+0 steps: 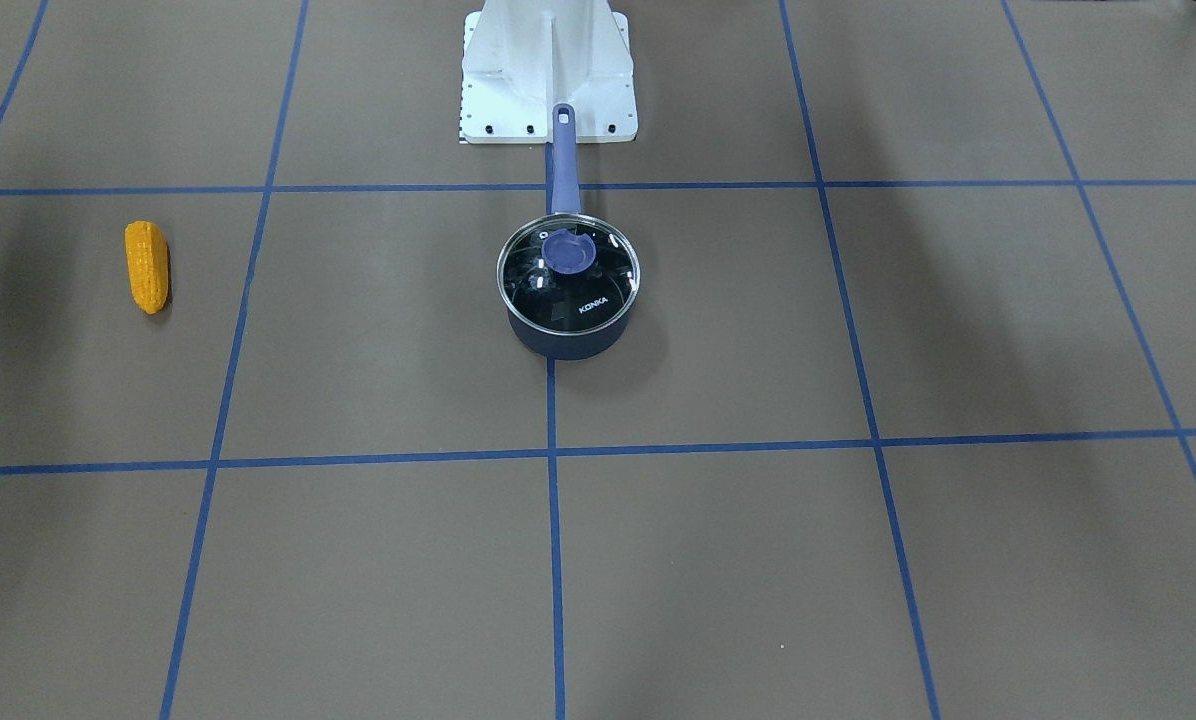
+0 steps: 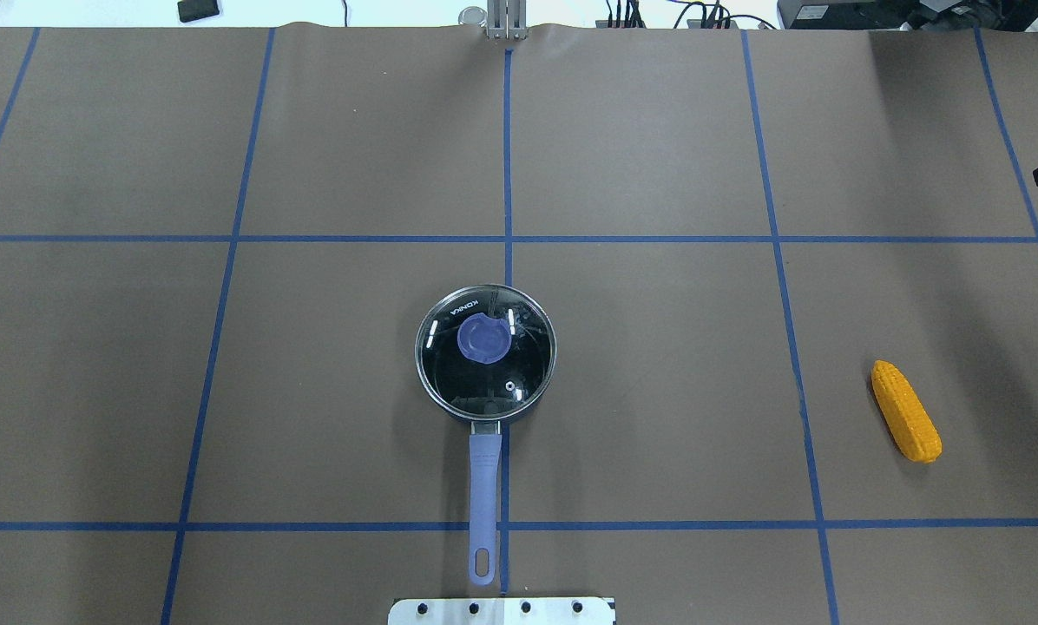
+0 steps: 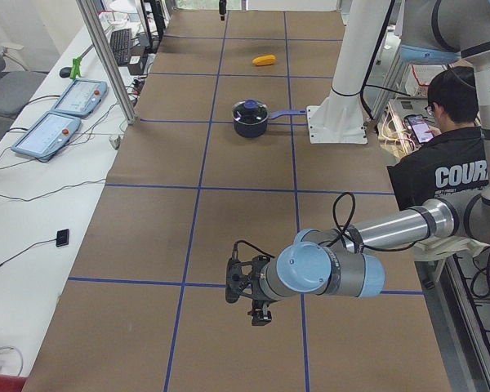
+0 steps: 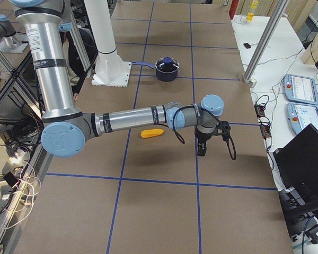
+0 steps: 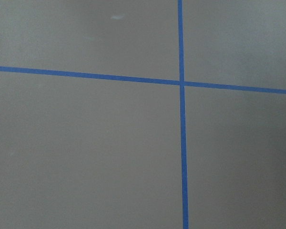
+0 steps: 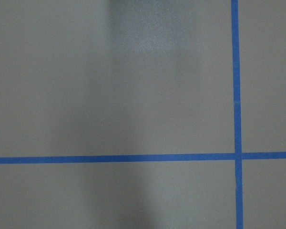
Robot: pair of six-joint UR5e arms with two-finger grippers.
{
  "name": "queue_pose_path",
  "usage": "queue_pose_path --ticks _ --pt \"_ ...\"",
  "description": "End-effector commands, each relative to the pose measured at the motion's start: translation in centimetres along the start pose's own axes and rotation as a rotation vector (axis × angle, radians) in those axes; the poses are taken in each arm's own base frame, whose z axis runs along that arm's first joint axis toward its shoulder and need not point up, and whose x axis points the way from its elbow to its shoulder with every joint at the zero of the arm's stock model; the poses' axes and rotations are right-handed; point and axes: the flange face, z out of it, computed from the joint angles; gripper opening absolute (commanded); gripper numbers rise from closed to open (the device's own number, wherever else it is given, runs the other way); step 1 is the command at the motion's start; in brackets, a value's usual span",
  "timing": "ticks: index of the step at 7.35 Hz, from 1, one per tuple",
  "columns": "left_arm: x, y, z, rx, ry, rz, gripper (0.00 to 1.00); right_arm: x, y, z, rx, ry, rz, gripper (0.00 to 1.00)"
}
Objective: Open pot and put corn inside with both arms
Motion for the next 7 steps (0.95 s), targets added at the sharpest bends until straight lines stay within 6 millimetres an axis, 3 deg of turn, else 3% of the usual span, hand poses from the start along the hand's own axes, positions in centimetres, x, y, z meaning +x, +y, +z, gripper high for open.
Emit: queue_pose_path --ticks 1,5,6,7 --pt "0.0 0.0 0.0 0.001 0.000 0.001 0.98 0.0 0.0 0.0 -0.002 -0.004 -0.015 1.00" --pt "1.0 -0.6 -0.6 0.033 0.013 0.035 0.98 -1.5 -0.2 -1.1 0.017 -0.022 -0.032 1.00" --pt "1.1 -0.8 -0.7 0.034 0.014 0.026 0.98 -2.6 -0.1 -0.6 0.009 -0.024 -0.051 1.00" --pt "1.5 -1.1 -0.8 0.038 0.016 0.033 0.98 -5.4 0.5 -0.3 0.005 -0.032 -0.075 1.00"
